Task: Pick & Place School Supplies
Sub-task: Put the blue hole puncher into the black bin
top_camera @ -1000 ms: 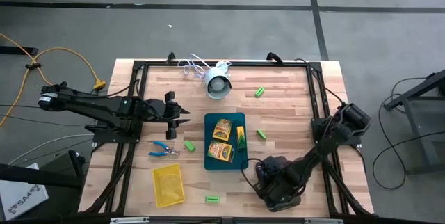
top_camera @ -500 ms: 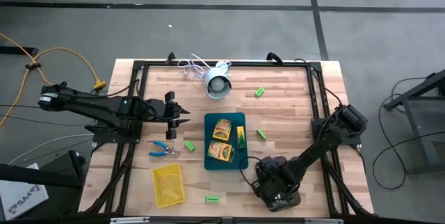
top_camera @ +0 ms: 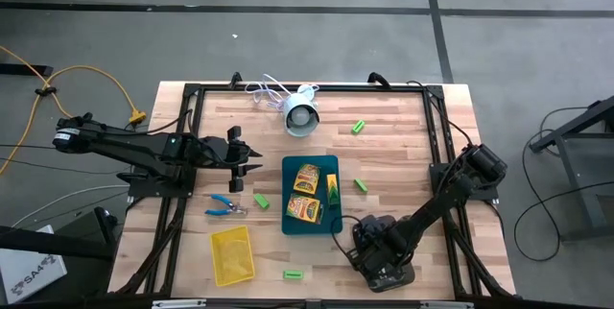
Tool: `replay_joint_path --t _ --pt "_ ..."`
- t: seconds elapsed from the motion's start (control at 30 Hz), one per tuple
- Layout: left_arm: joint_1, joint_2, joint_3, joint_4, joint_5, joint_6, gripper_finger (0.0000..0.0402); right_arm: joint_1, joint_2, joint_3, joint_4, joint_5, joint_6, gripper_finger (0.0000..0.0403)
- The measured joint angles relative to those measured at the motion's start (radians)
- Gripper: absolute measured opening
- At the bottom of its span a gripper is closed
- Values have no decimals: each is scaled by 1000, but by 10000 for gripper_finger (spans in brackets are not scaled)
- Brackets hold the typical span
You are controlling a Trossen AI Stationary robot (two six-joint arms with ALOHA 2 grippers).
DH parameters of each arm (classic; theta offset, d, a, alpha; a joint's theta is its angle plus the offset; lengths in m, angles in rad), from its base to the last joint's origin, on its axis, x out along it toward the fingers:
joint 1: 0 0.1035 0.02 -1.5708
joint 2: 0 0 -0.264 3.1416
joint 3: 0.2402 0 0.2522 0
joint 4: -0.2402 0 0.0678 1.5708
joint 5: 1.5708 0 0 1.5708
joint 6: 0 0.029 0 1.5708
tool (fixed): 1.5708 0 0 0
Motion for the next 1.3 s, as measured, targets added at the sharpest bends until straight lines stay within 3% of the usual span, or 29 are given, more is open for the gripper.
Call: replay_joint_path --t 0.27,0.7,0.97,1.3 --pt "0 0 0 0 0 0 124 -2 -31 0 -9 -14 -27 118" --pt "0 0 0 0 0 0 124 -59 -185 0 -53 -26 -140 97" --pt "0 0 0 0 0 0 124 -131 -274 0 -50 12 -327 87" --pt "0 0 0 0 0 0 124 -224 -284 0 -30 59 -646 87"
